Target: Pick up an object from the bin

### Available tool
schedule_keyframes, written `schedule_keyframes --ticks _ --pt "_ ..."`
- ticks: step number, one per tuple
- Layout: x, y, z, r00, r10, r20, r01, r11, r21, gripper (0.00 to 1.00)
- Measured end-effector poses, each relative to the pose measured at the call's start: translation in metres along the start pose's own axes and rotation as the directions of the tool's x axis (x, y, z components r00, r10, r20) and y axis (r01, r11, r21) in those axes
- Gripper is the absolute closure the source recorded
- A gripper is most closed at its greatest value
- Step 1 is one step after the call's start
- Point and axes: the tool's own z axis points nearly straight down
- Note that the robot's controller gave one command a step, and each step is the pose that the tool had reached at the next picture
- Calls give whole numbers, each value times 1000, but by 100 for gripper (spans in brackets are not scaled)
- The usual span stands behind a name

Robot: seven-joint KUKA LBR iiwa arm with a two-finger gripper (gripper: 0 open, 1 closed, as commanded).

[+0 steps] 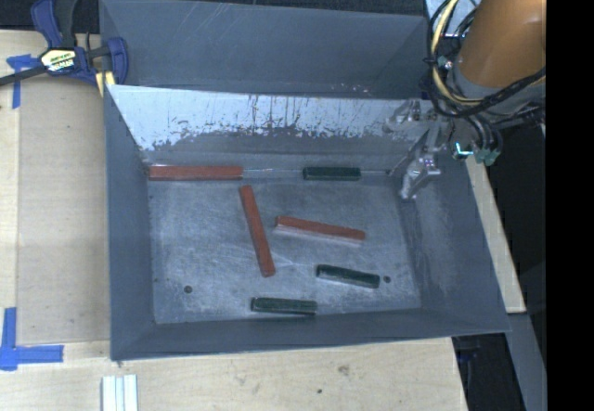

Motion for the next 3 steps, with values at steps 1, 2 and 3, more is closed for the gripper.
schedule_keyframes --ticks 1,2,3 --pt "-2 0 -4 1000 -2 8 2 1000 1 0" --pt "15 19 53 1000 -13 12 13 1000 2 0" --pt "16 47 108 997 -83 9 83 997 2 0"
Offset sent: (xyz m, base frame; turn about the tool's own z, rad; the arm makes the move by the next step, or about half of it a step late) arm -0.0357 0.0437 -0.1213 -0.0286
